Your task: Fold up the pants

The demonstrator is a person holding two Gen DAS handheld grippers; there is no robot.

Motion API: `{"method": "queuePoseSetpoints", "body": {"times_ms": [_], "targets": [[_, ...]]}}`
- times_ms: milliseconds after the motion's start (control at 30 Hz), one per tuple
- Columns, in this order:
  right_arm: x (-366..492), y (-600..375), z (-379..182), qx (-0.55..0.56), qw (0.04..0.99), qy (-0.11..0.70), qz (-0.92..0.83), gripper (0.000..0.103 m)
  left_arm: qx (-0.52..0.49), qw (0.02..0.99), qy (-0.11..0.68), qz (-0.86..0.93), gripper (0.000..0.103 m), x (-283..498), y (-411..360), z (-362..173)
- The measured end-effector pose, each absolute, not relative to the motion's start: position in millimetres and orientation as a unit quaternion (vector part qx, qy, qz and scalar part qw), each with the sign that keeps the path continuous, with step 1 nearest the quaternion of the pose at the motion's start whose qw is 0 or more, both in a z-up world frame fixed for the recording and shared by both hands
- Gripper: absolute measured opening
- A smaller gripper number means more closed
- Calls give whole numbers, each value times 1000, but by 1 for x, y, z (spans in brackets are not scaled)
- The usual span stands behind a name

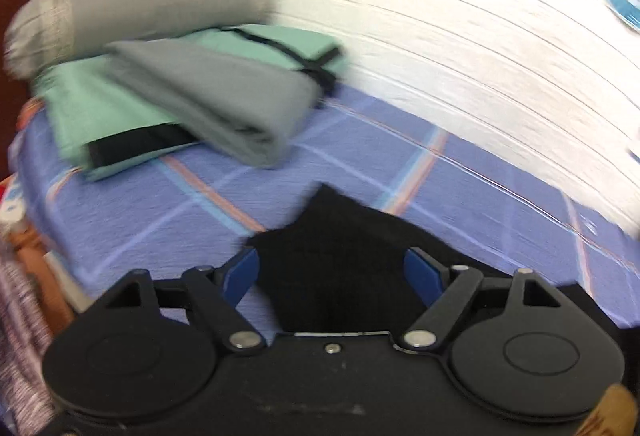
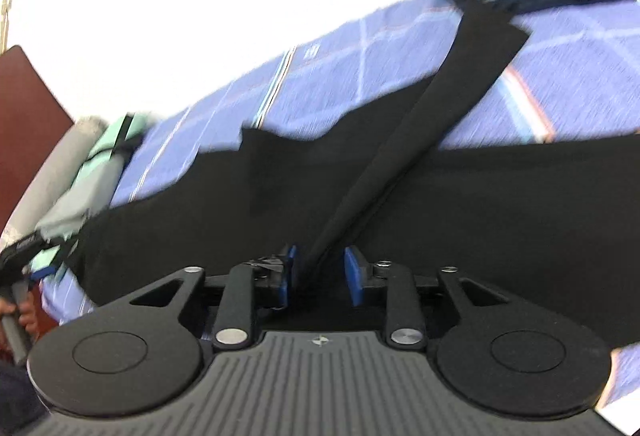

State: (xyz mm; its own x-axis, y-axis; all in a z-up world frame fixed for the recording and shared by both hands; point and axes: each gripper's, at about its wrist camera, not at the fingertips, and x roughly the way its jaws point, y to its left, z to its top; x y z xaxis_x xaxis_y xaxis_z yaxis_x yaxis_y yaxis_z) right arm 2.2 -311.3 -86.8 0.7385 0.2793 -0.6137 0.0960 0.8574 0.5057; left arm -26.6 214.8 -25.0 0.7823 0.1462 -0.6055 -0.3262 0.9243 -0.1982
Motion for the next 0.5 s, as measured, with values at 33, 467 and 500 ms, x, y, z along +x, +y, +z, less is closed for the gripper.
{"method": "queuePoseSetpoints", "body": {"times_ms": [33,467,500], "targets": [[4,-316,-87,263,898,350,42,58,-136,935,309,107,80,-20,203,-25],[46,-371,-97,287,907,305,-48,67,-4,927,359,-110,69,83,46,-60],[51,-375,-97,288,905,307,-56,69,0,925,363,-114,69,89,41,-65]]}}
